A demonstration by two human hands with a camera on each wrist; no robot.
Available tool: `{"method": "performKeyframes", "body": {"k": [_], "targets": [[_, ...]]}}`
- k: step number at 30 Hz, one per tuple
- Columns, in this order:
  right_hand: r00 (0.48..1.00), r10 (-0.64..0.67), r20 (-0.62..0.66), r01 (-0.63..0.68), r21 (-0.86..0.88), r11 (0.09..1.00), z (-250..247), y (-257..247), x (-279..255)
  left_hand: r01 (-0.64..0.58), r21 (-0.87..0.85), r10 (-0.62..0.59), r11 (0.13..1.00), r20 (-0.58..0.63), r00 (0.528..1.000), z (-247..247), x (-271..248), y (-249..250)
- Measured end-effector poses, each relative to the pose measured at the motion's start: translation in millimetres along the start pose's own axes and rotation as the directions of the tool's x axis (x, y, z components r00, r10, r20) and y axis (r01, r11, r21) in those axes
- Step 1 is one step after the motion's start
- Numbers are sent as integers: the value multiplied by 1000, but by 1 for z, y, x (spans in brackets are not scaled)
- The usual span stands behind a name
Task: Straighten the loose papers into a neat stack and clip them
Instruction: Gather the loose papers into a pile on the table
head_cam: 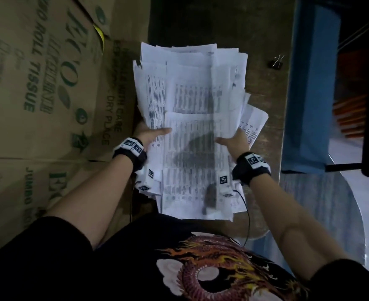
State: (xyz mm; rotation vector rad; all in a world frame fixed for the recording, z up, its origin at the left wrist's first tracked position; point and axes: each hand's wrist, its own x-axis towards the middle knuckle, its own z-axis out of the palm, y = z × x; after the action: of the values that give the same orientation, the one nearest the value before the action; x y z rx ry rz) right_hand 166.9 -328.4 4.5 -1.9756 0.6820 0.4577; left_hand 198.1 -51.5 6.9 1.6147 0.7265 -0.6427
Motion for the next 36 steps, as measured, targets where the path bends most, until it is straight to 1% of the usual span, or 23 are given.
{"method": "performKeyframes", "body": {"k": [2, 3, 4, 5, 7, 8, 9, 11, 12, 14, 16, 17, 19, 21, 23, 24, 25, 27, 29, 30, 32, 34, 36], "targets": [[999, 0, 48, -1, 6, 1000, 0, -2, 0, 45, 81, -41, 996, -49, 998, 0, 1, -2], [999, 1, 46, -2, 24, 1000, -4, 1, 2, 57, 85, -52, 995, -59, 997, -1, 3, -4], [1000, 23, 6, -23, 9, 1000, -12, 4, 3, 41, 84, -35, 996, -66, 997, -2, 5, -6], [996, 51, -70, -54, -45, 998, -21, 11, 5, 26, 83, -18, 996, -87, 996, -2, 6, -8], [956, 186, -226, -234, -206, 950, -36, 21, 5, -7, 66, 15, 998, -117, 993, 2, 5, -13], [937, 264, -229, -317, -237, 918, -39, 23, 1, -35, 77, 45, 996, -134, 990, 6, 6, -15], [930, 317, -189, -354, -216, 910, -39, 25, -1, -48, 92, 62, 995, -154, 986, 12, 3, -14], [937, 339, -80, -346, -101, 933, -30, 23, -4, -79, 126, 101, 989, -175, 979, 23, 0, -14], [938, 340, -64, -342, -32, 939, -26, 25, -2, -112, 116, 129, 987, -151, 980, 27, 1, -15], [942, 330, -62, -324, 98, 941, -26, 18, -8, -149, 21, 150, 989, -73, 986, 27, 1, -20], [956, 290, -32, -276, 227, 934, -35, 17, -12, -140, -48, 139, 989, -22, 990, 21, 0, -25], [965, 264, 14, -255, 307, 917, -42, 19, -15, -147, -97, 148, 984, 4, 989, 18, -1, -27], [986, 136, 97, -164, 434, 886, -55, 28, -19, -144, -183, 160, 972, 79, 984, 10, -8, -30], [989, 42, 145, -106, 470, 876, -64, 33, -22, -125, -231, 165, 965, 162, 973, 1, -12, -29], [975, 53, 215, -138, 403, 905, -64, 25, -24, -67, -222, 120, 973, 231, 966, -2, -11, -24], [969, 94, 228, -163, 306, 938, -63, 14, -24, -46, -188, 93, 981, 248, 964, -2, -8, -22], [963, 133, 233, -174, 167, 970, -61, 3, -22, -37, -124, 62, 992, 208, 976, 1, -3, -19], [961, 196, 196, -171, -138, 976, -53, -18, -12, -38, 16, 37, 999, 47, 998, 11, 4, -15], [976, 156, 149, -119, -235, 965, -42, -33, -2, -32, 166, 47, 986, -85, 995, 23, 5, -8], [986, 111, 127, -80, -229, 970, -37, -34, 2, -20, 215, 49, 976, -132, 990, 27, 3, -5], [998, 28, 61, -19, -152, 988, -32, -40, 2, -30, 232, 75, 972, -188, 979, 32, -2, 3], [999, -47, 18, 48, -70, 996, -36, -47, -5, -114, 208, 158, 972, -212, 964, 33, -15, 13], [984, -177, -26, 178, 33, 984, -47, -56, -17, -203, 158, 238, 966, -258, 936, 30, -30, 25]]}}
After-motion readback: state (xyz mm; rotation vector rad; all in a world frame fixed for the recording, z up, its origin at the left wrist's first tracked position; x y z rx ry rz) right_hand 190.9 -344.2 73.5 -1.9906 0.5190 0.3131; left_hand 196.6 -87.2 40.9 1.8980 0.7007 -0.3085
